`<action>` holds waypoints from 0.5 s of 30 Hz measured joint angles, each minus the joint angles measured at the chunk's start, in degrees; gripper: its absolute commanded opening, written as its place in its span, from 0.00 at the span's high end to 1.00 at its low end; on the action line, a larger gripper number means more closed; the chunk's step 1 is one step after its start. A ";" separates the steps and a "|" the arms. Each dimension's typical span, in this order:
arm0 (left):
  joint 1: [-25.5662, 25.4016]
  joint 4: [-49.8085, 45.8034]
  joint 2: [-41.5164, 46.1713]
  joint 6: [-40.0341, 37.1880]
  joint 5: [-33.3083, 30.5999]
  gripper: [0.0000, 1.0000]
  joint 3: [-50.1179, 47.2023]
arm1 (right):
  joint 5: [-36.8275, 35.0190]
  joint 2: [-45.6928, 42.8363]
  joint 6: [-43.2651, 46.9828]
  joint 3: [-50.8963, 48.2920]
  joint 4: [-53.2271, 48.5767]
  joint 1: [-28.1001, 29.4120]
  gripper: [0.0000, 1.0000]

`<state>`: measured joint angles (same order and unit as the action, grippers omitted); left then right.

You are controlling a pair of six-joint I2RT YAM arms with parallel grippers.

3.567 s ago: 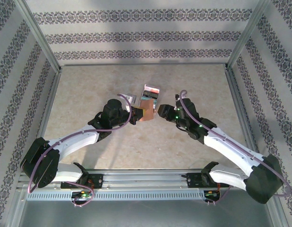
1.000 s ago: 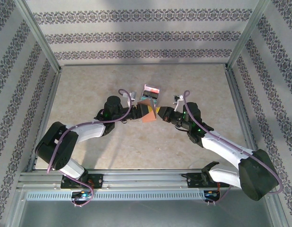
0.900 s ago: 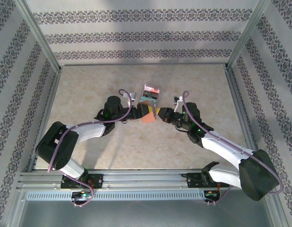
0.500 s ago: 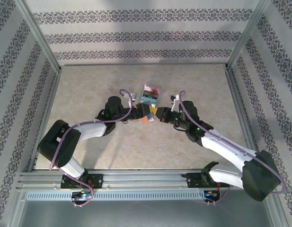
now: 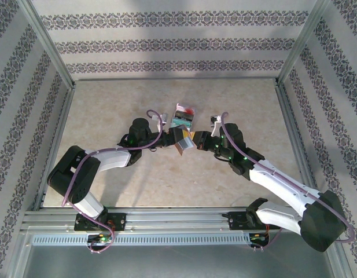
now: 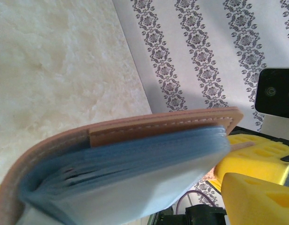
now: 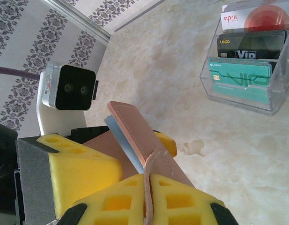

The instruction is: Take the credit cards out of the card holder

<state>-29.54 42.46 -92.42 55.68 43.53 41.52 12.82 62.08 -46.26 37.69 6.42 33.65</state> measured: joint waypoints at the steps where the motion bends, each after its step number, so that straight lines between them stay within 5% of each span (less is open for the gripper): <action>1: 0.00 0.00 0.00 0.07 0.00 0.17 0.00 | 0.00 -0.02 0.00 0.00 -0.11 0.00 1.00; 11: 0.00 0.48 -0.70 0.17 0.02 0.16 0.00 | 0.04 -0.02 0.20 1.22 -1.07 0.76 1.00; 15: 0.00 0.46 -0.70 0.13 0.02 0.25 0.00 | -0.07 0.00 0.20 1.75 -1.51 1.14 1.00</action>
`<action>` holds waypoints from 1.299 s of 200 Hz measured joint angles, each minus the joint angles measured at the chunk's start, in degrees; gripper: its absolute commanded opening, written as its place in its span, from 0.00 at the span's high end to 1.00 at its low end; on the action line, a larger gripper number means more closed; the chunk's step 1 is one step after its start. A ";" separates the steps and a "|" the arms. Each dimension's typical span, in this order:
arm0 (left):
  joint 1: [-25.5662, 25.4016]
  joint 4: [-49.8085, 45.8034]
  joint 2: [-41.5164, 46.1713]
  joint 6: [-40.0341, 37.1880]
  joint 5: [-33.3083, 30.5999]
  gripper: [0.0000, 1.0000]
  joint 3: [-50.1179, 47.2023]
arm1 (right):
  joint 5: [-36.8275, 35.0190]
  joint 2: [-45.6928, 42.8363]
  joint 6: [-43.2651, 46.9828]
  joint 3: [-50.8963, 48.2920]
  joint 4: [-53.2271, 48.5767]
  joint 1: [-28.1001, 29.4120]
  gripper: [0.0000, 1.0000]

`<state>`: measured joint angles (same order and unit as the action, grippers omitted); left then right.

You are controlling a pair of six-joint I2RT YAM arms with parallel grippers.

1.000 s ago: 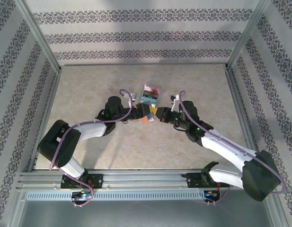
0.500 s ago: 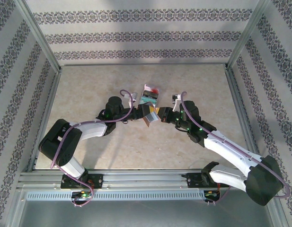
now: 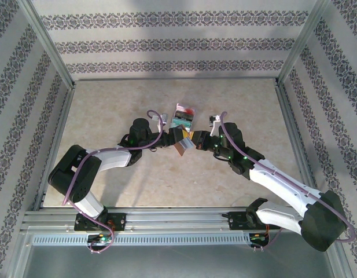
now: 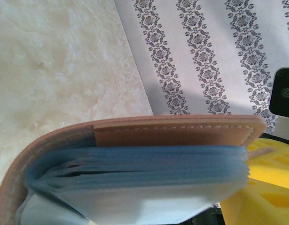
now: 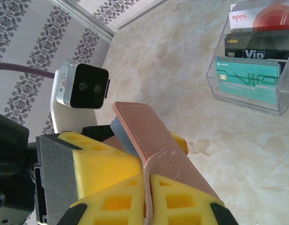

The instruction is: Take the credit cards out of the card holder

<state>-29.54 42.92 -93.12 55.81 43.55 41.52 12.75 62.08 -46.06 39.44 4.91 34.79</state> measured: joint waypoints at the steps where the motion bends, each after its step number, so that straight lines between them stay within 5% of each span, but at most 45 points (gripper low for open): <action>1: 0.00 -0.02 0.00 -0.02 0.00 0.25 0.00 | -0.02 0.00 0.00 0.04 0.00 0.00 1.00; 103: 0.04 -0.42 0.15 -0.48 0.96 0.44 0.02 | -1.86 -0.02 -0.20 0.26 -1.55 -0.79 1.00; 190: 0.70 -0.20 1.55 -0.24 2.32 0.44 0.02 | 5.22 -0.76 6.95 0.31 -3.76 -3.96 0.53; 260: 1.16 3.08 2.23 0.90 6.01 0.44 0.02 | 13.14 -2.03 11.65 0.31 -4.46 -5.05 0.61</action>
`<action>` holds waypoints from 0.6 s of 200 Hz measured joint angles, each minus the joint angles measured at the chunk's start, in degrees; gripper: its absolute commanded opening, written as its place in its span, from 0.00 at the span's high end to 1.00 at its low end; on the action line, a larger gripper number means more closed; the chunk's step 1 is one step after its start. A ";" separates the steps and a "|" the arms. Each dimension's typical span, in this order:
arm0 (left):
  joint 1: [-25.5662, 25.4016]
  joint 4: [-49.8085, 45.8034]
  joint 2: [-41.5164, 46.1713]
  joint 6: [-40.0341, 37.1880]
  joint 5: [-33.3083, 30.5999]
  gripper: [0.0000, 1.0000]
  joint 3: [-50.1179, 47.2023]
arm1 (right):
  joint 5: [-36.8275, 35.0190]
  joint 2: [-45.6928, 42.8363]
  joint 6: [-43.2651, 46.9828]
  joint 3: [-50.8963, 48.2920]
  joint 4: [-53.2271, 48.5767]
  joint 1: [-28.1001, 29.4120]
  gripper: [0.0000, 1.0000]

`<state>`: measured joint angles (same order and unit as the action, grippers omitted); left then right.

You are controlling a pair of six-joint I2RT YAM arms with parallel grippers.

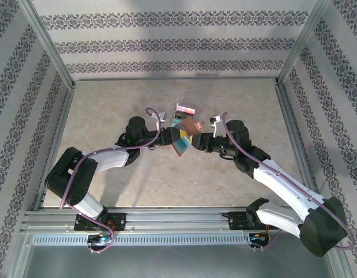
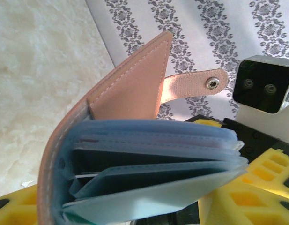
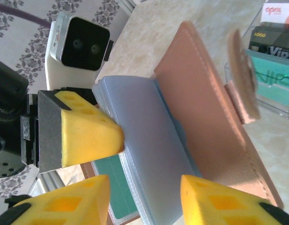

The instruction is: Take the credit cards out of the card holder

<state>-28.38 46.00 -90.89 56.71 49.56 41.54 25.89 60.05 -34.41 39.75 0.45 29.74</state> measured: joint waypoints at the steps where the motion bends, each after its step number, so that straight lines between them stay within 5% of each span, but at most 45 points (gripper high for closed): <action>1: 0.00 0.07 0.00 0.04 0.11 0.44 0.02 | 0.17 0.00 0.02 0.00 0.02 0.00 0.61; 80: 0.00 1.22 0.00 0.83 2.78 0.41 0.04 | 2.49 0.66 0.39 0.00 0.59 0.04 0.83; 120: 0.00 1.42 0.00 1.33 2.99 0.33 0.04 | 2.23 0.85 0.15 0.00 1.09 0.15 0.84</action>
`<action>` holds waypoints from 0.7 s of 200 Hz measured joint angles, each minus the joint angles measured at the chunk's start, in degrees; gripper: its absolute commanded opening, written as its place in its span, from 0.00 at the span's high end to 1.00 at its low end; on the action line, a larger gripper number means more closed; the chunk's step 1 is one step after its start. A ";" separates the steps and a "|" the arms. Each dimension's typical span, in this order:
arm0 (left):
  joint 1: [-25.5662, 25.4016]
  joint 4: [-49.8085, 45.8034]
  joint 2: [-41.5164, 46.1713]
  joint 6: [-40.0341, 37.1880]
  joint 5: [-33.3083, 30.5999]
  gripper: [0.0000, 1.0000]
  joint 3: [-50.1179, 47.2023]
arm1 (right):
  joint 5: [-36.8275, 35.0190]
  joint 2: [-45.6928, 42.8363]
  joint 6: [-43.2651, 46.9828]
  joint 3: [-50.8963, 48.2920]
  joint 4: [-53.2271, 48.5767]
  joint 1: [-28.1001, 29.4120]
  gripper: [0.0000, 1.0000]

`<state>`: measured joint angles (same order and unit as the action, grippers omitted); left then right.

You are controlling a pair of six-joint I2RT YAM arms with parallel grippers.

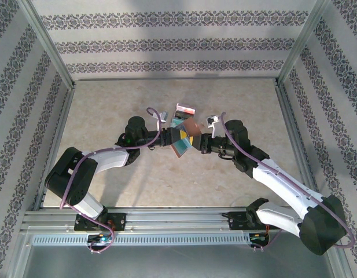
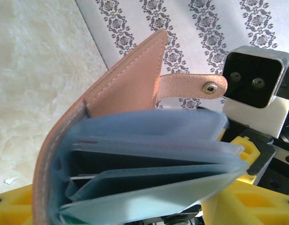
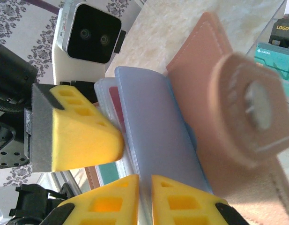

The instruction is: Take the credit cards out of the card holder

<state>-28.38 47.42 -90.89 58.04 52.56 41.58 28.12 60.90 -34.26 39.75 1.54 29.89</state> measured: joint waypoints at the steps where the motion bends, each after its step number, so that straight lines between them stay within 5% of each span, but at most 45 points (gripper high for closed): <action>1: 0.00 0.04 0.00 0.00 0.02 0.33 0.00 | 0.00 0.00 0.00 0.00 0.02 0.00 0.84; 43: 0.00 1.55 0.00 1.07 0.66 0.27 0.13 | -0.68 0.57 0.00 0.00 0.33 0.50 0.84; 62: 0.00 1.99 0.00 1.36 0.94 0.23 0.35 | -1.22 1.42 -0.17 0.00 0.35 1.20 0.72; 89: 0.00 2.40 0.00 1.84 1.09 0.21 0.76 | -2.25 2.75 0.15 0.13 0.00 2.49 0.68; 140: 0.00 2.99 -0.02 2.54 1.05 0.52 0.98 | -4.52 3.54 0.15 0.96 -0.33 3.39 0.68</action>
<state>-28.38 50.41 -90.91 60.58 53.60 42.57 23.59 64.45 -34.11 40.71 1.21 33.28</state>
